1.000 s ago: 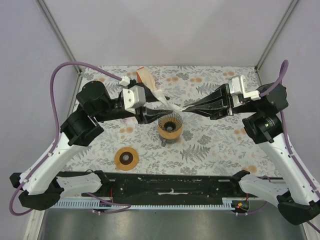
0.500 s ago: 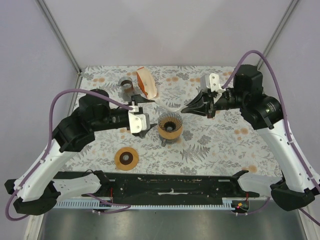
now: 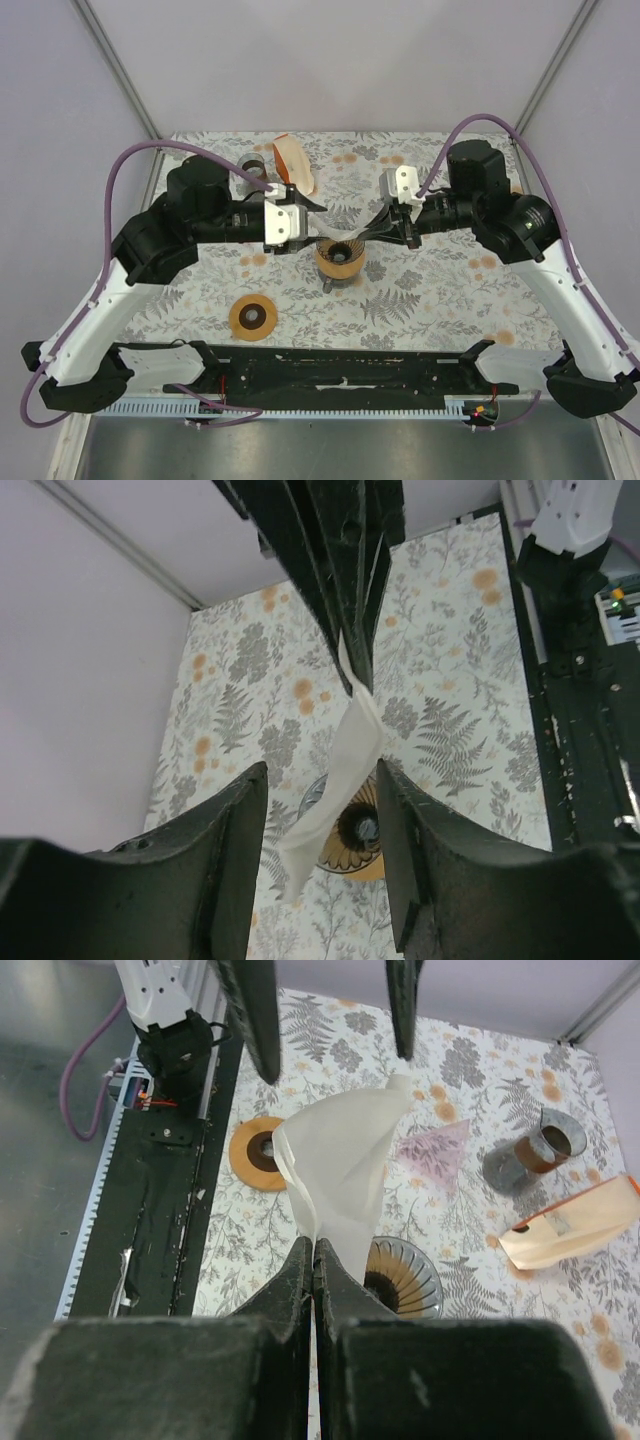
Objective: Place the coffee filter in the dripper
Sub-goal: Place the coffee filter in the coffee dripper.
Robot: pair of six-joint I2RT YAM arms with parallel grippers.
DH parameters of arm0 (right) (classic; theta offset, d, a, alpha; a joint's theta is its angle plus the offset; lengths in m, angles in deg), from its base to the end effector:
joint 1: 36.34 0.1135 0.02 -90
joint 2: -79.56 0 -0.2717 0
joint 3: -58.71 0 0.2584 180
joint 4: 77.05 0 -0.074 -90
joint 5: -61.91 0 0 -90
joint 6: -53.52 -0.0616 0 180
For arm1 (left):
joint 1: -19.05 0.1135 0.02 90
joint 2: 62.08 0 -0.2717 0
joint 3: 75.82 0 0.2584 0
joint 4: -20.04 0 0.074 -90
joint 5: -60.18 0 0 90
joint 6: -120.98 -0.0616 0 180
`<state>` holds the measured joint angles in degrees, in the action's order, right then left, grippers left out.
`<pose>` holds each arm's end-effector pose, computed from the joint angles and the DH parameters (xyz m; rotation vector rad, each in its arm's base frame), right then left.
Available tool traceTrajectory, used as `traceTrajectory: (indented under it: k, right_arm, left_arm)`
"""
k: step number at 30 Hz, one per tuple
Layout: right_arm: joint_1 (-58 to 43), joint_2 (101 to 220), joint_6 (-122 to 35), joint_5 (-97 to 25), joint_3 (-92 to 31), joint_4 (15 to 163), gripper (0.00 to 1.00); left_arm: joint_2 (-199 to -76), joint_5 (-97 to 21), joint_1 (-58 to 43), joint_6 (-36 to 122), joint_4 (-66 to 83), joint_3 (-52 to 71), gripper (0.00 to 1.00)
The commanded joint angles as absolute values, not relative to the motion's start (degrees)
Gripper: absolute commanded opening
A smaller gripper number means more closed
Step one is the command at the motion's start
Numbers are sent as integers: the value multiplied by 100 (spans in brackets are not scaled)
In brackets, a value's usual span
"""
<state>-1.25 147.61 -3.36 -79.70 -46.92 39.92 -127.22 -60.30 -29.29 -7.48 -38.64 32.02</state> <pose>0.1560 0.1686 0.4749 -1.5146 1.2227 0.9203 0.1215 -0.1835 0.5003 1.5184 1.0630 -0.6107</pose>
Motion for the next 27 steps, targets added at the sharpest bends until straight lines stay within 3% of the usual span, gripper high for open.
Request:
traceTrajectory:
  k: [1,3,9,17,22,27]
  right_arm:
    - [-119,14838,-317,-7476,-4990,3960,0]
    - [-110,14873,-317,-7572,-5051,3951,0]
    - [-57,14900,-282,-7573,-5069,3960,0]
    - [-49,14856,-273,-7485,-4990,3951,0]
    - [-49,14820,-221,-7406,-4920,3969,0]
    - [-49,14794,-212,-7388,-4876,3969,0]
  left_arm:
    - [-12887,-6550,-2973,-32,-4005,3578,55]
    - [-13036,-6550,-2991,205,-4084,3674,54]
    - [-13493,-6489,-3079,803,-4207,4131,40]
    - [-13669,-6304,-3088,910,-4313,4342,2]
    - [-13634,-6348,-3070,918,-4357,4430,3]
    - [-13669,-6471,-3000,988,-4418,4562,25]
